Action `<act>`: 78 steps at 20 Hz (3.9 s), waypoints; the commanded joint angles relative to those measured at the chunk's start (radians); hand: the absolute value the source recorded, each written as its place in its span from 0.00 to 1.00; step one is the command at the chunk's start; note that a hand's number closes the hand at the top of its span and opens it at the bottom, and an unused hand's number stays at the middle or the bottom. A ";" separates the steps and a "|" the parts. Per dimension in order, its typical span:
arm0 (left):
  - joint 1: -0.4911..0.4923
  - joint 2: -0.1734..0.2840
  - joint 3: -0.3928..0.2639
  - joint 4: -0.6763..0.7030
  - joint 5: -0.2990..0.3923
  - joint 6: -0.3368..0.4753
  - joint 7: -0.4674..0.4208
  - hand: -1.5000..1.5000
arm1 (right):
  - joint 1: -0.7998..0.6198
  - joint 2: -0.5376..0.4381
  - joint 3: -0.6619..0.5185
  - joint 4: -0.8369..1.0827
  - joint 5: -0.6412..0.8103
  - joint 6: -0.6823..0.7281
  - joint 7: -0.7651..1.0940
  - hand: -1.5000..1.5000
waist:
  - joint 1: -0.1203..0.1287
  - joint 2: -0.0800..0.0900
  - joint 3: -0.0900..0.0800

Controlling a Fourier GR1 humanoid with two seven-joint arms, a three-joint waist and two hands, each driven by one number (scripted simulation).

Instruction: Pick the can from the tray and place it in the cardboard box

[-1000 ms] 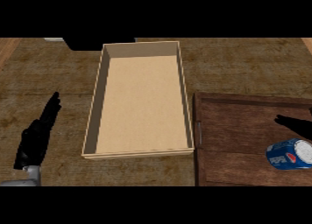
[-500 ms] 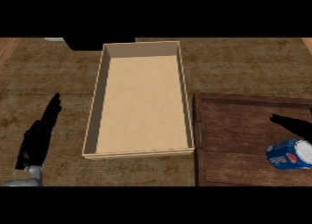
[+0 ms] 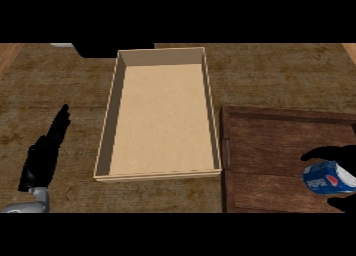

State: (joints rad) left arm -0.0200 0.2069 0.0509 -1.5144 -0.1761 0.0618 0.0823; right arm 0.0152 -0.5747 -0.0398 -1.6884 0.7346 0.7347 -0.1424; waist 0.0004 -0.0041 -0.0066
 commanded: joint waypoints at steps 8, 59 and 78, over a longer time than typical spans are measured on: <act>-0.018 -0.022 0.013 0.041 -0.026 0.007 -0.036 0.50 | -0.001 0.034 -0.042 0.010 0.130 -0.244 -0.117 1.00 | -0.003 0.004 0.007; -0.056 -0.032 -0.024 -0.015 -0.035 -0.038 0.038 0.50 | -0.924 0.574 0.430 0.308 0.263 -0.845 1.389 1.00 | 0.049 0.017 0.005; -0.059 -0.044 -0.026 -0.031 -0.042 -0.034 0.048 0.50 | -1.085 0.574 0.351 0.855 0.056 -1.400 1.165 0.00 | 0.061 0.017 0.007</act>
State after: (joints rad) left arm -0.0674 0.1608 0.0226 -1.5263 -0.2253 0.0361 0.1023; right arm -1.0466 -0.0064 0.3326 -0.8721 0.7995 -0.4663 0.9994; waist 0.0637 0.0147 -0.0003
